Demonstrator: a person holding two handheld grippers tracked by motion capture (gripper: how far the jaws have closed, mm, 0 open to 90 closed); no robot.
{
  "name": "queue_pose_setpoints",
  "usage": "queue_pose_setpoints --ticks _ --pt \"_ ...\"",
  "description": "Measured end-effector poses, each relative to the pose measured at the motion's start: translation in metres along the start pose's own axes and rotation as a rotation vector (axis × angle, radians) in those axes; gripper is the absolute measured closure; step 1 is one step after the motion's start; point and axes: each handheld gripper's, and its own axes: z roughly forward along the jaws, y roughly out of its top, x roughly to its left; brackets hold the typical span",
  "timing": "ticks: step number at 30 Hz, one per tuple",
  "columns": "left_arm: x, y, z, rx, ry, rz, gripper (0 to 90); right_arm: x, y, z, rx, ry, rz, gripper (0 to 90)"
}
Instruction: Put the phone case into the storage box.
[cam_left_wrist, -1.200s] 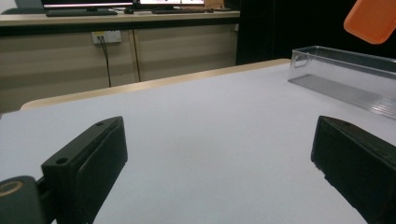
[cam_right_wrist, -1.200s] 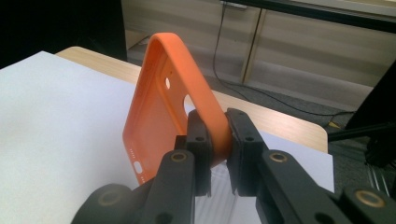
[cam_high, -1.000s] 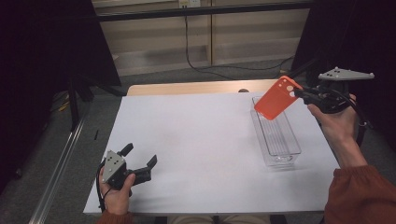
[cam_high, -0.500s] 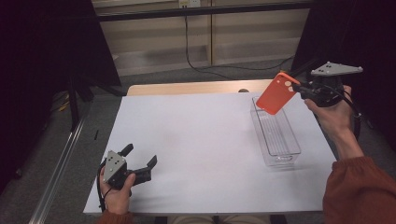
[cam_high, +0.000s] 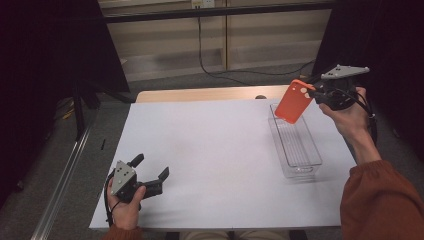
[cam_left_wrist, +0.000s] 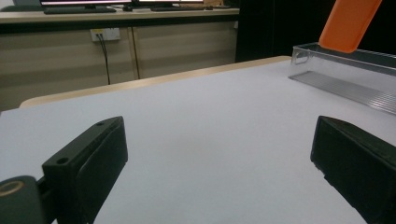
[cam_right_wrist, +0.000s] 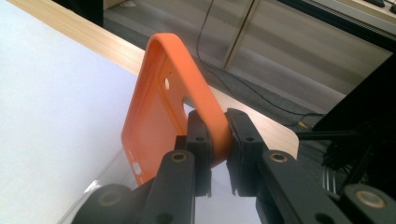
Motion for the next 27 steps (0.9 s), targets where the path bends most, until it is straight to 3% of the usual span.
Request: queue_pose_setpoints --ticks 27 --pt "0.001 0.000 0.003 0.015 0.007 0.001 3.9 0.005 0.005 0.047 0.098 -0.042 -0.108 80.4"
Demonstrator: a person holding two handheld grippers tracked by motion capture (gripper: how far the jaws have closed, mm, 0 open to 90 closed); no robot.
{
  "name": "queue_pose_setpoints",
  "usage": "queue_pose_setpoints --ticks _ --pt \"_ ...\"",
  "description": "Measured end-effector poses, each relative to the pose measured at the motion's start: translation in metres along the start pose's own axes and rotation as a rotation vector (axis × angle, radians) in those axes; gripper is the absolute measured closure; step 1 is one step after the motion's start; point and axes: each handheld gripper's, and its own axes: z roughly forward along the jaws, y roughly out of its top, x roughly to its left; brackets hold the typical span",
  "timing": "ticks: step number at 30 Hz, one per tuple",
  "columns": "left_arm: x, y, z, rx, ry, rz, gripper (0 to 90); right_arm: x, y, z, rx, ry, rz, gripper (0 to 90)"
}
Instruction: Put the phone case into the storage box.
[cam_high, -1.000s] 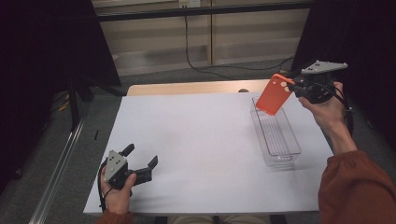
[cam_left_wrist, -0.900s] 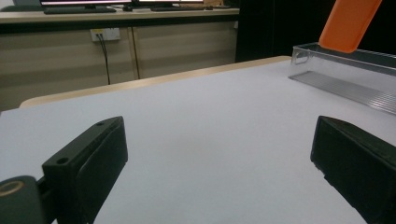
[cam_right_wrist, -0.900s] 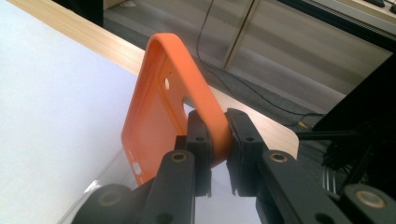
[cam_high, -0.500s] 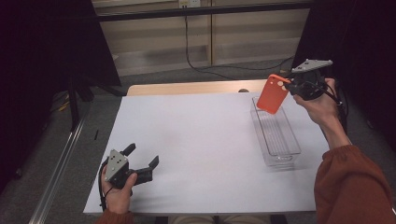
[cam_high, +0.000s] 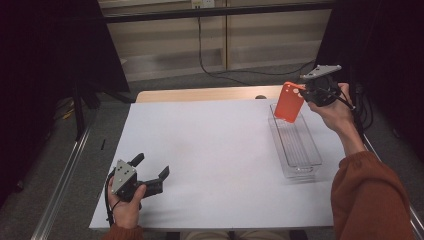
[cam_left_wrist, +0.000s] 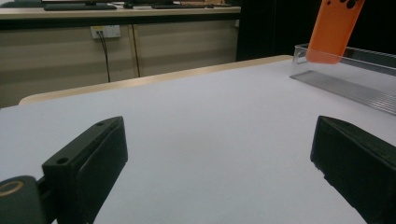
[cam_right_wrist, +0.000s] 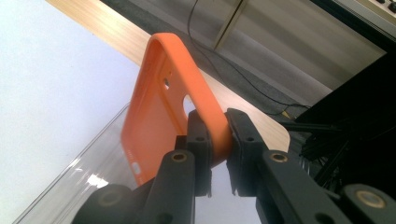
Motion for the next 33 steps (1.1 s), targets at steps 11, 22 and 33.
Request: queue_pose_setpoints --ticks 11,22,33 --pt "0.002 -0.001 -0.001 0.006 -0.002 -0.006 3.9 0.004 0.000 0.017 0.020 -0.002 -0.004 80.4" --pt "0.001 -0.001 0.000 0.008 -0.004 -0.005 3.9 0.008 -0.001 0.029 0.044 -0.023 -0.017 80.5" --pt "0.002 -0.001 -0.001 0.008 -0.002 -0.006 3.9 0.011 -0.002 0.035 0.055 -0.040 -0.029 80.5"
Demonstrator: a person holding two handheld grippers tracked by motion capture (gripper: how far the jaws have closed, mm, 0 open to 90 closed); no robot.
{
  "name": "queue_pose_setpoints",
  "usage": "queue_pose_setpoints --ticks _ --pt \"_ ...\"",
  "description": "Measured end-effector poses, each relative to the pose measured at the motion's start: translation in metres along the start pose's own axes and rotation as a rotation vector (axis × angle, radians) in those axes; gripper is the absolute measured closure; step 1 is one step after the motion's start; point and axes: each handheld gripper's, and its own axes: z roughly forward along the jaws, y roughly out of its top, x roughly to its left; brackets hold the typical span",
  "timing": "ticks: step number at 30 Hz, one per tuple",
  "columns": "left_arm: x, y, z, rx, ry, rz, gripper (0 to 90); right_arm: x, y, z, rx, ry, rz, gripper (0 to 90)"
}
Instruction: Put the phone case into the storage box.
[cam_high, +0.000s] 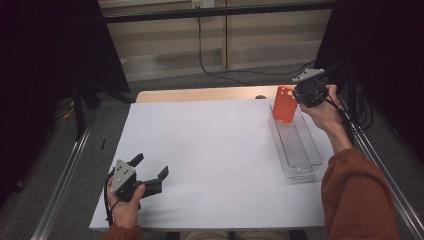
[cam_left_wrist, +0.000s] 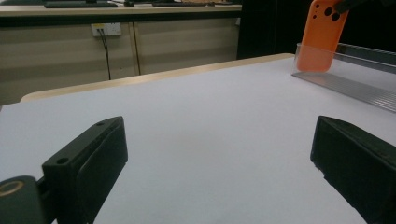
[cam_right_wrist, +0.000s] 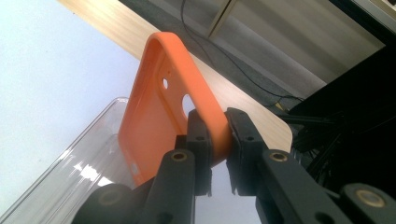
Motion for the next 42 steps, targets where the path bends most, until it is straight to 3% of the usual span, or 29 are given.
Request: queue_pose_setpoints --ticks 9,23,42 --pt "0.000 0.000 0.000 0.000 -0.001 0.001 3.9 0.003 -0.001 0.006 0.012 -0.005 -0.019 80.5" --pt "0.000 0.000 0.001 0.005 0.000 0.009 3.9 -0.009 0.000 0.016 0.009 0.024 0.017 76.5" --pt "0.000 0.000 0.001 0.006 0.000 0.011 3.9 -0.013 0.004 0.029 0.003 0.022 0.035 71.3"
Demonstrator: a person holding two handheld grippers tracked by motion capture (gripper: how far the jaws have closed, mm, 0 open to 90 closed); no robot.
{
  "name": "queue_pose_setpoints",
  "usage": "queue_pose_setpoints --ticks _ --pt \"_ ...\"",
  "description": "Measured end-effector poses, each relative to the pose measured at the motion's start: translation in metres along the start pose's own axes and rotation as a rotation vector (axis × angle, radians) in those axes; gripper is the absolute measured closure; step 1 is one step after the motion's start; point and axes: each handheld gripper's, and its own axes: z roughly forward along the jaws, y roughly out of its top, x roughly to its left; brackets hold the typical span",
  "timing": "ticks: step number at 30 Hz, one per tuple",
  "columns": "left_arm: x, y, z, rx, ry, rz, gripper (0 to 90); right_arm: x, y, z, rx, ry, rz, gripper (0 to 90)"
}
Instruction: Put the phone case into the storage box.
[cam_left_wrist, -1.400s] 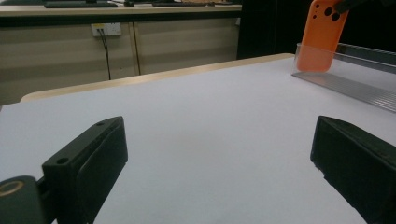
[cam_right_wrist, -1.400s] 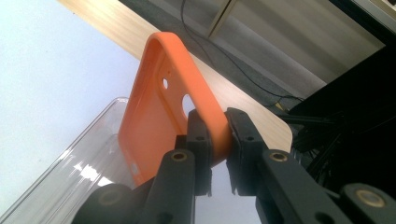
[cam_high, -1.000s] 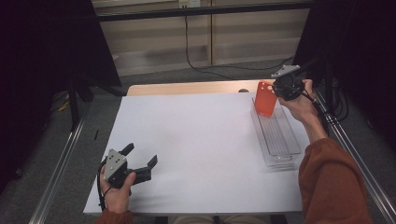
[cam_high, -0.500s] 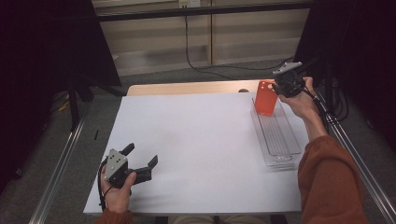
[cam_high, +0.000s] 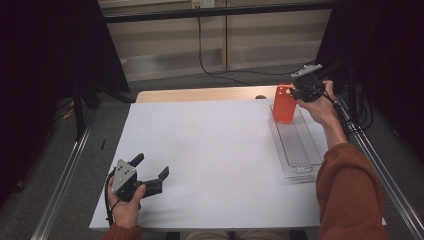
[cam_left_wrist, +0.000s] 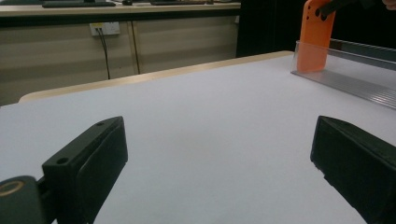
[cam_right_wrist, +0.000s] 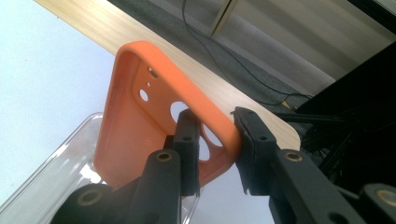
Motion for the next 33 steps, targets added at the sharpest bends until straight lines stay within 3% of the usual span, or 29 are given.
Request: queue_pose_setpoints --ticks 33 --pt "0.000 -0.001 0.001 0.005 -0.005 0.000 3.9 -0.002 0.002 0.012 -0.039 0.028 0.101 59.6"
